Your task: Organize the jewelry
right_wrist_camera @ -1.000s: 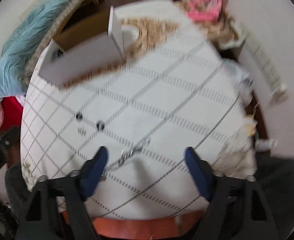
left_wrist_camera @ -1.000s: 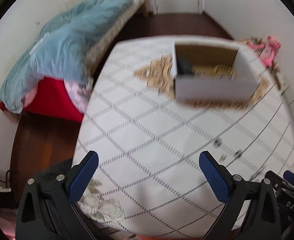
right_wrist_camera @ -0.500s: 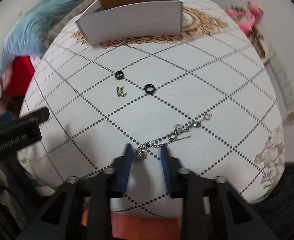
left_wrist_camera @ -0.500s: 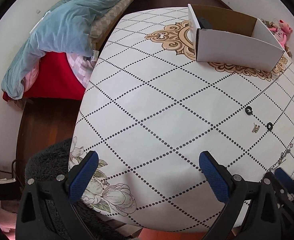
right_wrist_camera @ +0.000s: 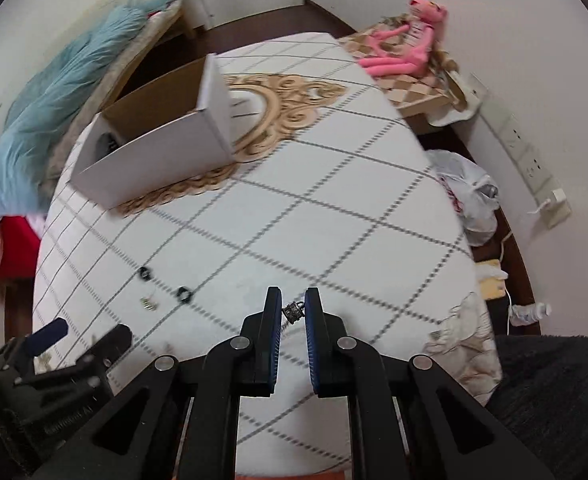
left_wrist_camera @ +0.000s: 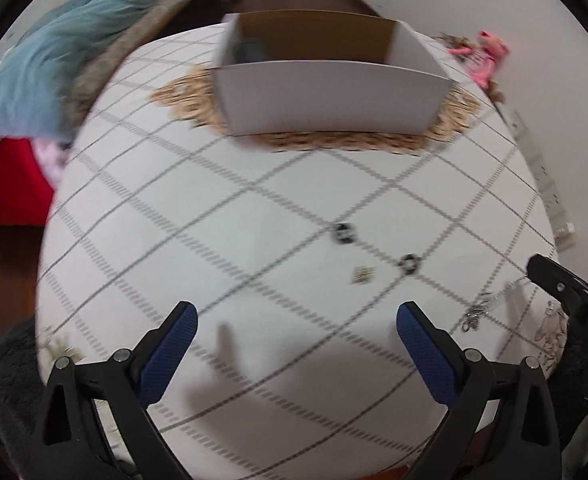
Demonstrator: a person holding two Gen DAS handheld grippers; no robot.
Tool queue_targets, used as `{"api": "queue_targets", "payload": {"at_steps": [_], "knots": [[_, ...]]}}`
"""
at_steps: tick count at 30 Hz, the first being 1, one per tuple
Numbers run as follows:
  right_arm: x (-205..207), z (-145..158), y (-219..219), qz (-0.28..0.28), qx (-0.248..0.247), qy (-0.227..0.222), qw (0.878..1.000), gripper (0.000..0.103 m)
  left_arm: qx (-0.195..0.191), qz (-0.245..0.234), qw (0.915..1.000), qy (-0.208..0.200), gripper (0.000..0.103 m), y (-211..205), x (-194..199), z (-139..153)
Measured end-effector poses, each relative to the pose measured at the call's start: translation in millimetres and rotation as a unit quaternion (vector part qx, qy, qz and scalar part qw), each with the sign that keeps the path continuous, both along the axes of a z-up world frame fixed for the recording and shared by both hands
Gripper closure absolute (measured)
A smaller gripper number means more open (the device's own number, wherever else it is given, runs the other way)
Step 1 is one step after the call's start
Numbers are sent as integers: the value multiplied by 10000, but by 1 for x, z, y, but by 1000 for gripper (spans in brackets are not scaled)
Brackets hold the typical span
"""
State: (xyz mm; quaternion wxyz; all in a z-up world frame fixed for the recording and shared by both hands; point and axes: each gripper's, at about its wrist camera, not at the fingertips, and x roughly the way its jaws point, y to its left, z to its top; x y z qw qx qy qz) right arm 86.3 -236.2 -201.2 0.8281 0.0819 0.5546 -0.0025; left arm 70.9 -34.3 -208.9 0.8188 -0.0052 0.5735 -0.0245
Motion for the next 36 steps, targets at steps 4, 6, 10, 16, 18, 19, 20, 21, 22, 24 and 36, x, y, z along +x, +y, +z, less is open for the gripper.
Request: {"api": "queue_targets", "payload": {"at_steps": [4, 6, 10, 16, 18, 19, 20, 21, 22, 24, 36], "knots": [[-2, -7, -16, -157, 75, 69, 9998, 91, -22, -170, 9998, 73, 45, -18, 8, -12], [-2, -12, -15, -198, 99, 108, 9997, 91, 17, -228, 9997, 37, 64, -22, 13, -17], [-4, -15, -15, -225, 95, 119, 9996, 91, 32, -349, 9993, -115, 86, -29, 17, -13], [-5, -11, -18, -268, 100, 64, 9996, 91, -84, -429, 9988, -241, 97, -30, 14, -8], [-4, -6, -17, -252, 141, 36, 9996, 91, -132, -447, 9985, -296, 97, -28, 12, -2], [-4, -2, -17, -230, 170, 3, 9996, 91, -175, -450, 9983, -330, 97, -27, 10, 2], [-5, 3, -16, -204, 196, -38, 9996, 91, -221, -444, 9981, -370, 97, -25, 9, 7], [-4, 9, -15, -175, 226, -88, 9996, 91, -260, -443, 9979, -399, 97, -22, 9, 10], [-4, 16, -14, -144, 273, -141, 9994, 91, -304, -443, 9976, -431, 97, -22, 7, 15], [-3, 31, -12, -58, 358, -251, 9990, 91, -403, -447, 9968, -526, 97, -15, 7, 31], [70, 142, 19, 762, 933, -1026, 9874, 91, -741, -511, 9903, -1060, 97, 14, 71, 132]]}}
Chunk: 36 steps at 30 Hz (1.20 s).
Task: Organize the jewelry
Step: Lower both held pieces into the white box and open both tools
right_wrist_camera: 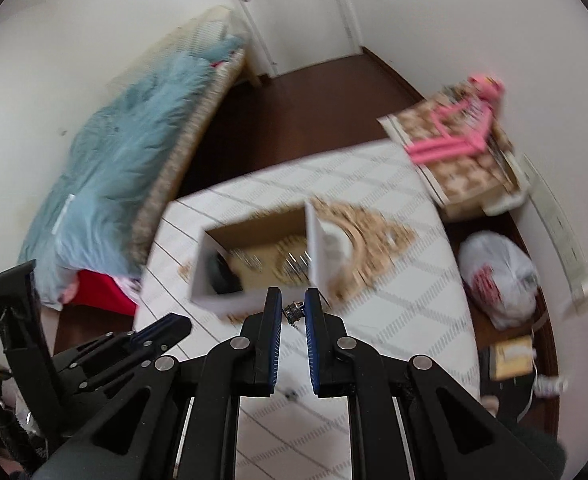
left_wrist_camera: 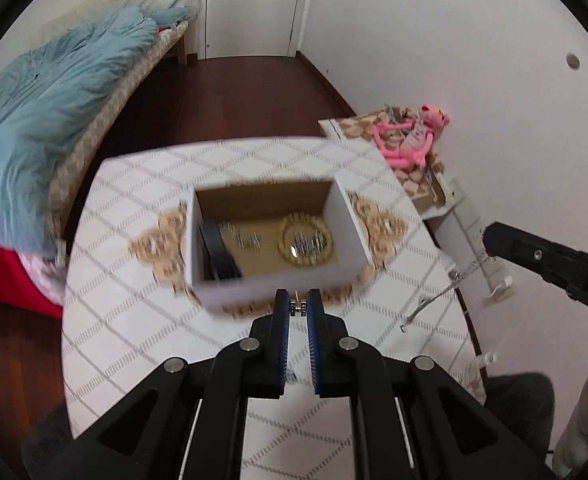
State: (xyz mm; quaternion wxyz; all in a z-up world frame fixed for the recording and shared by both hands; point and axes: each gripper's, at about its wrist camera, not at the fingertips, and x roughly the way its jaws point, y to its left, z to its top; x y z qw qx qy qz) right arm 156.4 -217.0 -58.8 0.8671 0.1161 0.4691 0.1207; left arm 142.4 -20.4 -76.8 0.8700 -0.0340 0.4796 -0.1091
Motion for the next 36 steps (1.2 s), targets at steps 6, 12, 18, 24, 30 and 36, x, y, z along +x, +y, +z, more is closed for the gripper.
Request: {"api": "queue_targets", "payload": {"at_steps": [6, 12, 18, 24, 30, 36], "knots": [[75, -5, 30, 327, 82, 230, 9992, 91, -173, 82, 9994, 277, 97, 20, 65, 0], [128, -37, 49, 408, 9, 660, 9970, 91, -230, 94, 9979, 597, 97, 26, 112, -17], [160, -66, 57, 374, -64, 956, 9947, 91, -385, 34, 9945, 969, 97, 25, 143, -39], [177, -93, 57, 408, -146, 1309, 9904, 90, -511, 97, 9890, 1387, 94, 25, 160, -56], [178, -99, 53, 384, -298, 1386, 9892, 71, -275, 369, 9896, 1363, 42, 33, 163, -53], [166, -86, 55, 406, -536, 1133, 9913, 55, 18, 722, 9921, 1030, 18, 50, 153, -38]]}}
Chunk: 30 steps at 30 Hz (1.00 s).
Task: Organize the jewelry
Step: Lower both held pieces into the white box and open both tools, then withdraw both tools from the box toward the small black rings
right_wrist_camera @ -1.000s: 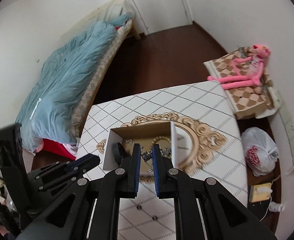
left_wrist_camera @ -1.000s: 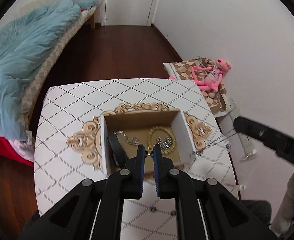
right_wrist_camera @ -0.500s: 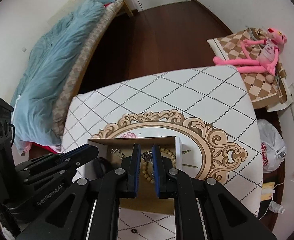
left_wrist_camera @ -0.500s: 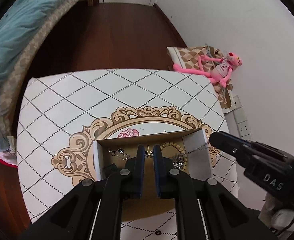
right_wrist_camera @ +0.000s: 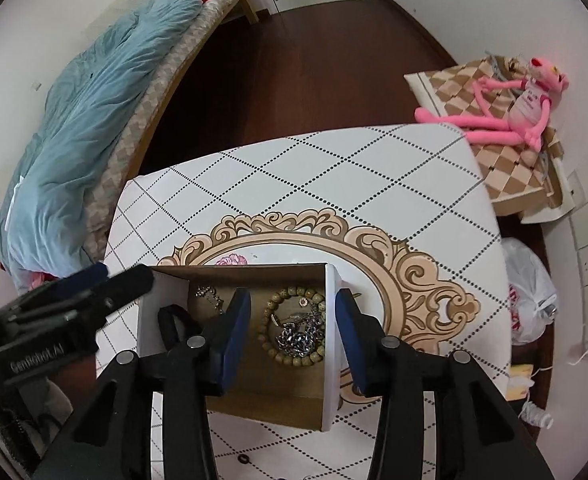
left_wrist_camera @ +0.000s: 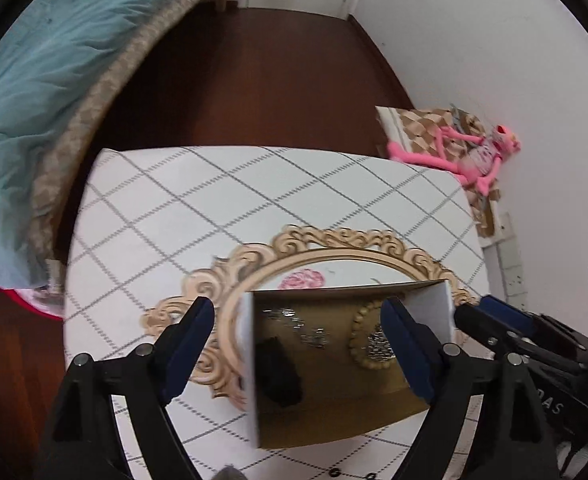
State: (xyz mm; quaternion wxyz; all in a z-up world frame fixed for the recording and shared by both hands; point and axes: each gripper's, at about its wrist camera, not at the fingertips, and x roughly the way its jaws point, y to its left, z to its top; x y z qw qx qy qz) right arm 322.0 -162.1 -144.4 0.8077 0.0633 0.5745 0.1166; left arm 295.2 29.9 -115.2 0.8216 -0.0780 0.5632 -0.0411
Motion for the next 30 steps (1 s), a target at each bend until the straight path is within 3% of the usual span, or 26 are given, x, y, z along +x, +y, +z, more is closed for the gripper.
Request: {"api": "queue_targets", "payload": {"at_steps": [2, 4, 7, 11, 20, 30], "knots": [[-5, 3, 2, 25, -185, -62, 9998, 43, 260, 68, 9996, -103, 13, 2, -7, 3], [-12, 4, 3, 20, -390, -115, 9992, 24, 433, 138, 9988, -206, 5, 4, -15, 5], [-25, 0, 4, -14, -775, -143, 9969, 10, 741, 204, 9962, -403, 1, 5, -32, 5], [-44, -8, 4, -10, -1183, -175, 9928, 6, 1029, 206, 9934, -470, 1, 2, -50, -2], [-72, -14, 3, -37, -1249, -161, 9920, 6, 1114, 240, 9931, -292, 1, -6, -81, -17], [-91, 13, 0, -140, -1234, -460, 9912, 6, 1157, 353, 9913, -521, 1, -8, -102, 8]]}}
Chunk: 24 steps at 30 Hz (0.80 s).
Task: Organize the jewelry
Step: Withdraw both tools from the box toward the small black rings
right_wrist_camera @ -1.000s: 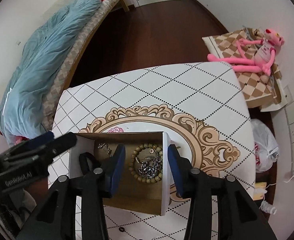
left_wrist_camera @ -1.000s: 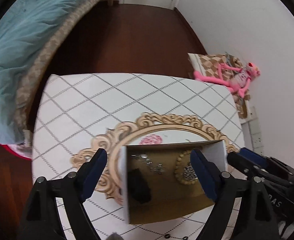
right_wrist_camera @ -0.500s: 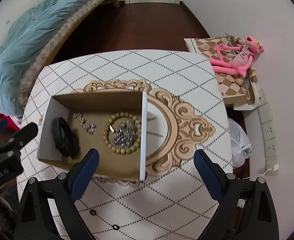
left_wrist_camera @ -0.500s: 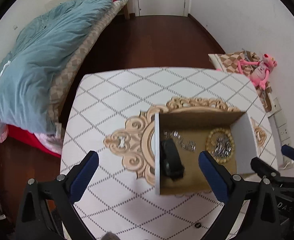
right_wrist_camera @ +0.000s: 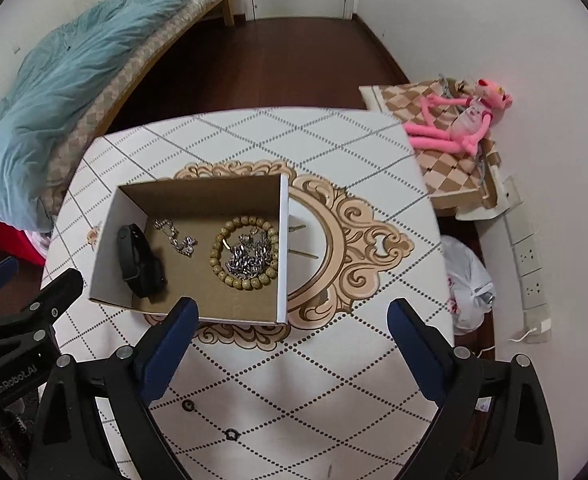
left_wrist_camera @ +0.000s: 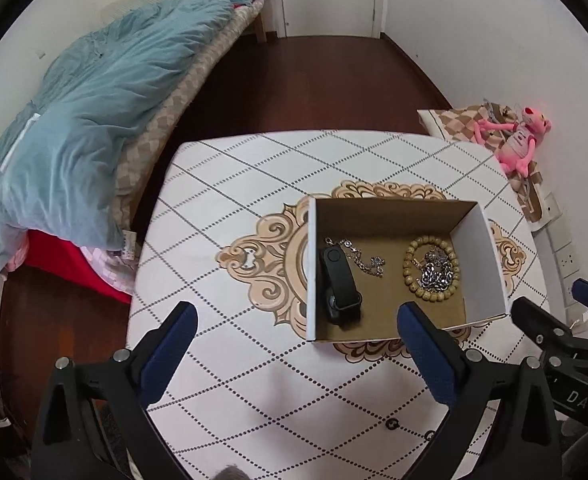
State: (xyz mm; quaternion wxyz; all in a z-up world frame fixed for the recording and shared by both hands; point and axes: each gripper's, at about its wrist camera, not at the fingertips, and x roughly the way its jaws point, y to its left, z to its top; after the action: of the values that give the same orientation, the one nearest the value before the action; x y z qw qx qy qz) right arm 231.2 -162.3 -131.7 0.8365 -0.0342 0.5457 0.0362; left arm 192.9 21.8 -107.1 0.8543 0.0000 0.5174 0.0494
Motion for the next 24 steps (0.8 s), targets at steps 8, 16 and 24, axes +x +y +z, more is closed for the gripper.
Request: {"api": "queue_targets", "payload": {"at_steps": [8, 16, 24], "knots": [[-32, 44, -1, -41, -99, -630, 9980, 6, 124, 116, 9988, -470, 1, 6, -32, 37], [-67, 75, 0, -81, -26, -1012, 9948, 6, 62, 115, 9974, -704, 1, 9, -69, 62], [-95, 81, 2, -31, 122, -1047, 9944, 6, 67, 57, 9973, -734, 1, 7, -91, 69]]}}
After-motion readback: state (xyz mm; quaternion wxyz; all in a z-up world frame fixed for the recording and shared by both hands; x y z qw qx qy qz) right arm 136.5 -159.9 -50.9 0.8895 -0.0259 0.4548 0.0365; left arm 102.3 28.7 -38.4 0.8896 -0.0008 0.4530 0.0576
